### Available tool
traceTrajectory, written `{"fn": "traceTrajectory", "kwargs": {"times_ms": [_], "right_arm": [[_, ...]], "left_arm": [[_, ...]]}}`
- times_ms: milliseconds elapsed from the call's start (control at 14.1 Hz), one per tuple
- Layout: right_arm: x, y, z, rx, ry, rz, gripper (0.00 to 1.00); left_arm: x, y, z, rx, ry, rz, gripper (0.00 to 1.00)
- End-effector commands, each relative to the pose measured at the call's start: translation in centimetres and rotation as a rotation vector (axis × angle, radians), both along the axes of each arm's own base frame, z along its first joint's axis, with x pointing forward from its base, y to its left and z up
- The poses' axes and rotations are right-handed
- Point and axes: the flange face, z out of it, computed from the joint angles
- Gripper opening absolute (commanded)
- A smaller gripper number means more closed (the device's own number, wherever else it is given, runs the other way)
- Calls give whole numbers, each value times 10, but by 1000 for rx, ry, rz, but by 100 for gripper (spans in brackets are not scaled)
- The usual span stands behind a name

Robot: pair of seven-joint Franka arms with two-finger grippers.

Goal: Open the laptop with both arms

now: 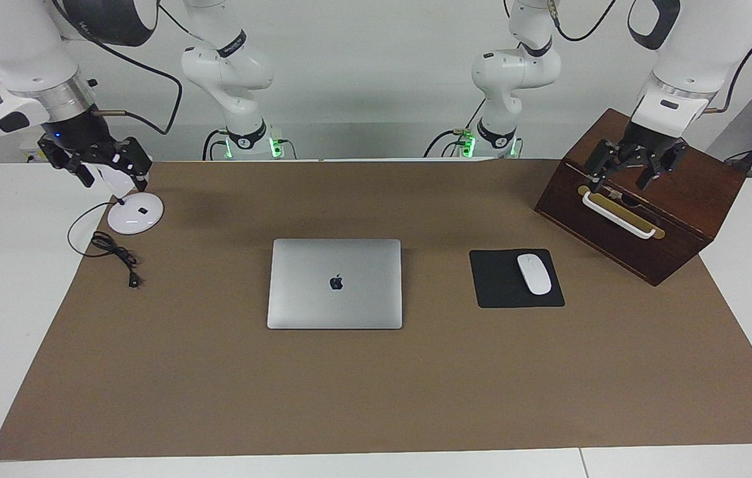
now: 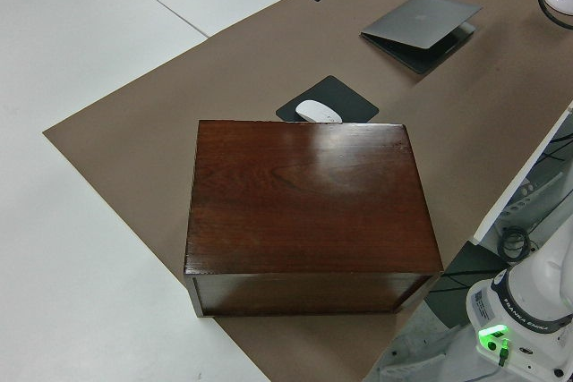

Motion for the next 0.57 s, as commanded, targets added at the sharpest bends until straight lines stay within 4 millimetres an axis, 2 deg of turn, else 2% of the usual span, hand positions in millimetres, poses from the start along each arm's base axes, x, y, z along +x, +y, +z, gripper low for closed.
{"fn": "traceTrajectory", "kwargs": {"times_ms": [0,283,496], "right_arm": [[-6,-2,5,-8,6,29,100],[-6,-1,6,0,4,34,100],[-8,-8,7,-1,1,63,100]], "left_arm": [[-7,-1,0,18,-16,-6,100],[-6,2,0,16,-21,-2,100],[-5,1,1,16,-27,-2,100]]}}
